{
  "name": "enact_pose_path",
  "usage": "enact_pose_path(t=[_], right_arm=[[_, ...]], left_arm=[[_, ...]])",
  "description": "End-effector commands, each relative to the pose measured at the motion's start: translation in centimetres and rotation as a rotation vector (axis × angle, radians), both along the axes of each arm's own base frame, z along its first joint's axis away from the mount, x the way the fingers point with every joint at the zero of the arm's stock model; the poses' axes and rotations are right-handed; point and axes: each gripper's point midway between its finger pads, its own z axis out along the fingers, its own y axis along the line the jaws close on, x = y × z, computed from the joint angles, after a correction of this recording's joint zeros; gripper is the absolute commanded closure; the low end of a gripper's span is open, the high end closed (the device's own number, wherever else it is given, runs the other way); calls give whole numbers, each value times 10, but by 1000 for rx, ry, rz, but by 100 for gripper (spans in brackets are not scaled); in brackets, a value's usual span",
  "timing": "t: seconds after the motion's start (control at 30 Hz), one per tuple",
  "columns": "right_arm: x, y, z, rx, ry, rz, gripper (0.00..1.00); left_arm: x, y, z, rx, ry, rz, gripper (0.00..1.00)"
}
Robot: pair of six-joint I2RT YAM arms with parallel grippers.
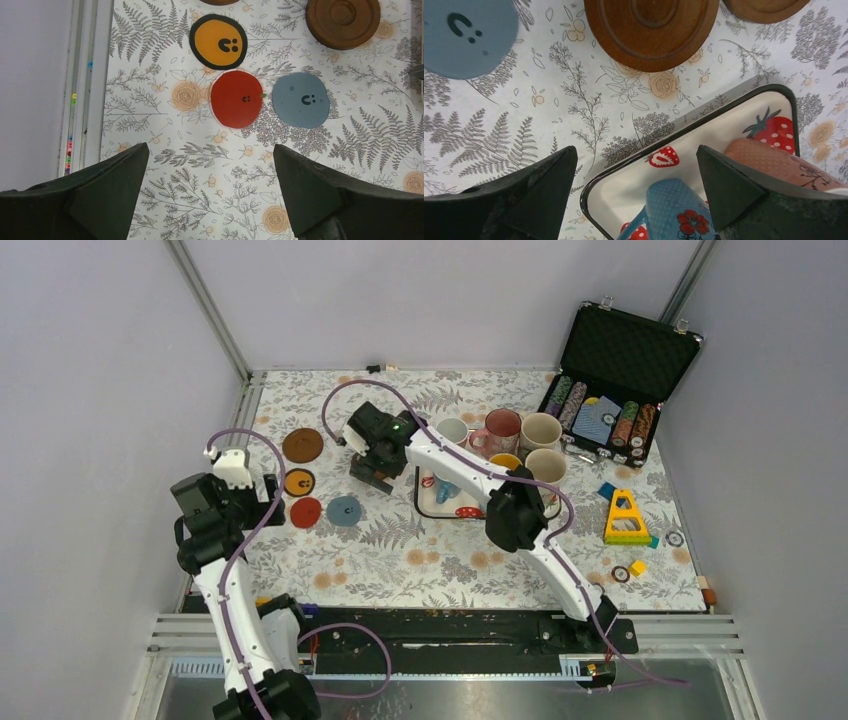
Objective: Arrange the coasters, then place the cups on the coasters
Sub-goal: Move the coaster to the center of the board.
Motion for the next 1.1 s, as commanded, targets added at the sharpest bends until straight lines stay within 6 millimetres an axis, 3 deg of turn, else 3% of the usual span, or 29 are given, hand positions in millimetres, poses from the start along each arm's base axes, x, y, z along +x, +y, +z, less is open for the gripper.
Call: enact_pose_path(t=[0.0, 0.13, 0.37, 0.63, 0.83, 1.07], right_arm=[[9, -1, 1, -25, -39, -4, 3], [41, -5, -9, -106, -195, 9, 5], [73, -15, -19, -274, -368, 101, 7], [65, -13, -52, -335, -327, 175, 7], [58, 19, -54, -265, -362, 219, 6], [83, 74, -42, -224, -623, 260, 2]], left_arm=[[8, 3, 6, -9, -38, -5, 1], [6, 4, 9, 0, -62, 2, 1], [5, 10, 9, -4, -59, 27, 1], [4, 15, 8, -6, -58, 46, 1], [5, 16, 6, -13, -50, 48, 1], [4, 18, 7, -12, -53, 58, 1]])
